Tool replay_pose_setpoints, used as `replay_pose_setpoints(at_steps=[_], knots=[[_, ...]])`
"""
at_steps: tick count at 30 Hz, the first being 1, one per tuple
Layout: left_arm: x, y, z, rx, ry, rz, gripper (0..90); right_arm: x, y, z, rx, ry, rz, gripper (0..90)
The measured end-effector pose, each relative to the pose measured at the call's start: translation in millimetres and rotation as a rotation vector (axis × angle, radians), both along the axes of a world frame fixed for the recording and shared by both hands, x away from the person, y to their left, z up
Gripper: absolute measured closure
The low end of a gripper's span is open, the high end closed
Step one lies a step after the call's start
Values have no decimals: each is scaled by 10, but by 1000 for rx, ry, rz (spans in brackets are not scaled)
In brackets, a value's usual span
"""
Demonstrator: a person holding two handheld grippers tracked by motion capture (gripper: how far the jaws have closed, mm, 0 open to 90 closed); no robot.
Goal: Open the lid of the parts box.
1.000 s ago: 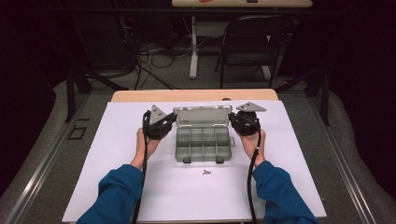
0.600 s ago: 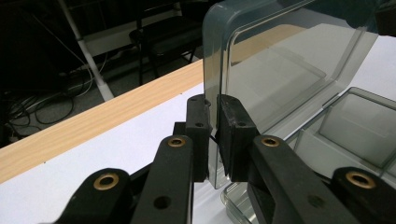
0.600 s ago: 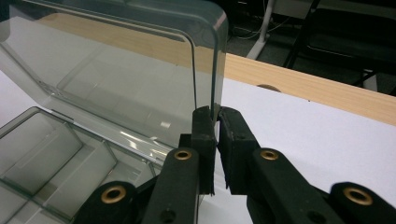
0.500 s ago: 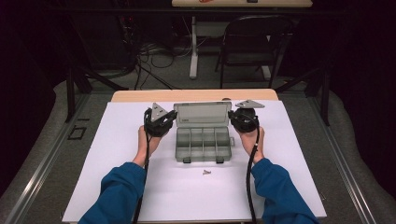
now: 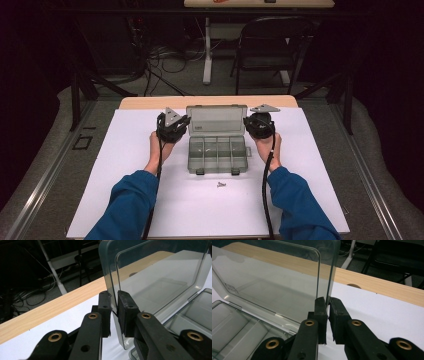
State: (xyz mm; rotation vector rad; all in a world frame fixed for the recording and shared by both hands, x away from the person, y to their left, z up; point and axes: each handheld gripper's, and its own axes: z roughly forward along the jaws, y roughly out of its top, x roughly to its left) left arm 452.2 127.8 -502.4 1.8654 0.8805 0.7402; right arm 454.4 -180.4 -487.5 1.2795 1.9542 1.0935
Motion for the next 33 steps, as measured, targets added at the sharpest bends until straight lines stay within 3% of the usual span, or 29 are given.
replay_pose_setpoints(at_steps=[11, 17, 20, 26, 33], knots=[[112, -54, -12, 31, 16, 28, 791, 106, 50, -26, -36, 5, -24, 832], [137, -96, -33, 67, -15, 56, 772, 131, 81, -52, -73, 0, -28, 819], [141, -90, -34, 66, -28, 75, 739, 141, 89, -77, -87, 13, -27, 763], [150, -41, -45, 67, -12, 85, 605, 153, 10, -110, -61, 32, -29, 700], [144, 1, -85, 78, 23, 88, 548, 130, -35, -101, -41, 37, -26, 652]])
